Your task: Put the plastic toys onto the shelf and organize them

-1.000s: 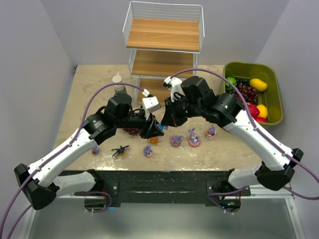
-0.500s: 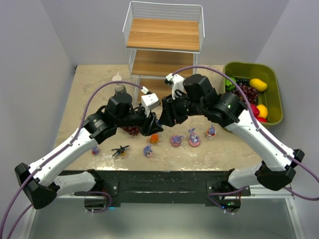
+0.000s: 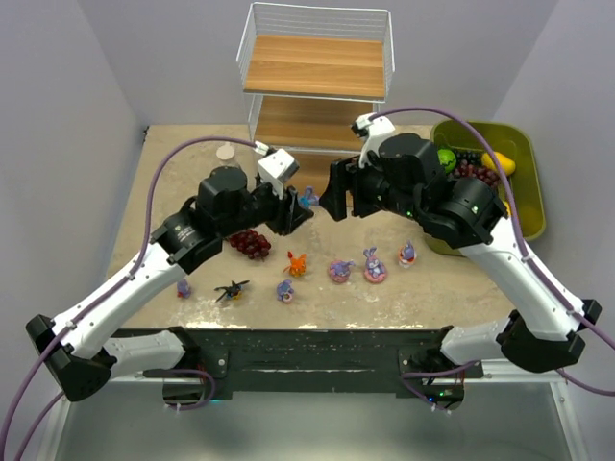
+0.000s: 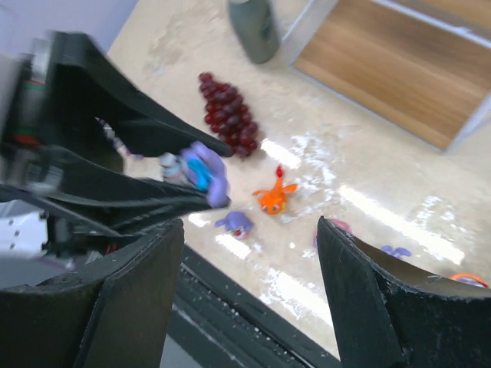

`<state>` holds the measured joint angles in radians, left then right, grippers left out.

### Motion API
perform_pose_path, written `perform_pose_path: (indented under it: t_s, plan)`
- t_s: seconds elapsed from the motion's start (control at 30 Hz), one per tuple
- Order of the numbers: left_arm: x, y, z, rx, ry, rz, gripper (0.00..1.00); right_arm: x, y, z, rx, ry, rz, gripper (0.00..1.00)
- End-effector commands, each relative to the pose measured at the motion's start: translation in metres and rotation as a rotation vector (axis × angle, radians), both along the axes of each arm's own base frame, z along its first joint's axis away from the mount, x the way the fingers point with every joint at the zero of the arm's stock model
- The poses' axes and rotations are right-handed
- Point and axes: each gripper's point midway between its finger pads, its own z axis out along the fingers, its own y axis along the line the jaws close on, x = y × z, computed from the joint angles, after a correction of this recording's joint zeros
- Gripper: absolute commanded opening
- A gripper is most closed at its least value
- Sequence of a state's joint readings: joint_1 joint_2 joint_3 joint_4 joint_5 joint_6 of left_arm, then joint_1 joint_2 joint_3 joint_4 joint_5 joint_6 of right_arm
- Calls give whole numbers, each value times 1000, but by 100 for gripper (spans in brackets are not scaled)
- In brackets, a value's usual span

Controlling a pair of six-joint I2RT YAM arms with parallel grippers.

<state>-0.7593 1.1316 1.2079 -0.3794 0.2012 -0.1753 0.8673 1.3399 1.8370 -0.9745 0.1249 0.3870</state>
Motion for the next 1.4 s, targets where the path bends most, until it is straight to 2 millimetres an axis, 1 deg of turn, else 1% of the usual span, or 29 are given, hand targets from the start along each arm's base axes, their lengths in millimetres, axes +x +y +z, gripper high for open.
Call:
perform_pose_path:
  t_s: [0.0, 0.03, 0.07, 0.1, 0.13, 0.17, 0.2, 0.23, 0.27, 0.3, 0.33, 0.37, 0.4, 0.43, 0.47, 0.5, 0.53, 0.57, 0.6, 0.7, 0.87, 0.93, 0.97, 1.03, 1.1, 1.13, 1.17, 1.2, 1.37]
  plan:
    - [43, 8, 98, -183, -198, 207, 0, 12, -41, 34, 84, -109, -209, 74]
    - [53, 14, 105, -187, -213, 269, 0, 12, -44, 38, 105, -116, -227, 74]
    - [63, 11, 106, -185, -216, 294, 0, 15, -49, 43, 126, -135, -257, 75]
    - [68, 13, 124, -214, -244, 320, 0, 13, -56, 47, 145, -146, -277, 76]
    - [75, 16, 130, -224, -256, 359, 0, 13, -59, 49, 158, -153, -294, 77]
    - [87, 15, 130, -222, -257, 382, 0, 14, -64, 52, 172, -167, -316, 77]
    - [91, 17, 150, -265, -279, 401, 0, 15, -66, 49, 168, -168, -325, 78]
    - [97, 17, 157, -282, -285, 409, 0, 12, -69, 51, 178, -176, -324, 79]
    - [113, 19, 155, -275, -280, 424, 0, 12, -69, 51, 180, -180, -323, 79]
    - [117, 22, 176, -316, -296, 422, 0, 11, -68, 47, 173, -173, -311, 80]
    - [124, 21, 180, -327, -293, 415, 0, 11, -67, 45, 168, -171, -304, 80]
    - [142, 22, 174, -316, -279, 421, 0, 9, -66, 43, 165, -167, -296, 80]
    - [141, 21, 194, -341, -321, 399, 0, 9, -65, 39, 157, -161, -288, 80]
    - [144, 19, 199, -345, -340, 393, 0, 8, -65, 37, 155, -158, -285, 81]
    - [150, 14, 198, -340, -348, 390, 0, 7, -66, 36, 154, -159, -283, 81]
    - [151, 16, 212, -356, -382, 392, 0, 7, -66, 30, 143, -152, -281, 81]
    - [155, 18, 215, -355, -392, 410, 0, 6, -66, 29, 146, -152, -280, 81]
    - [162, 18, 214, -346, -397, 422, 0, 7, -66, 28, 147, -150, -280, 81]
    - [164, 20, 219, -348, -413, 432, 0, 6, -65, 25, 145, -146, -275, 81]
    - [172, 23, 223, -347, -443, 458, 0, 6, -63, 19, 146, -136, -267, 81]
    - [189, 31, 219, -324, -479, 508, 0, 7, -60, 14, 134, -136, -262, 81]
    - [193, 29, 217, -308, -489, 495, 0, 9, -59, 12, 127, -136, -260, 81]
    - [198, 27, 215, -297, -487, 493, 0, 9, -59, 11, 127, -135, -262, 81]
    - [201, 23, 214, -282, -495, 463, 0, 10, -58, 8, 120, -131, -260, 81]
    - [208, 23, 211, -268, -490, 460, 0, 11, -56, 4, 117, -128, -259, 81]
    - [215, 24, 206, -259, -479, 458, 0, 12, -56, 3, 115, -127, -260, 81]
    - [215, 25, 209, -262, -481, 454, 0, 12, -55, 3, 117, -126, -259, 81]
    - [218, 25, 206, -263, -474, 450, 0, 13, -55, 1, 113, -124, -261, 81]
    - [229, 37, 203, -271, -465, 446, 0, 14, -54, -3, 110, -121, -263, 81]
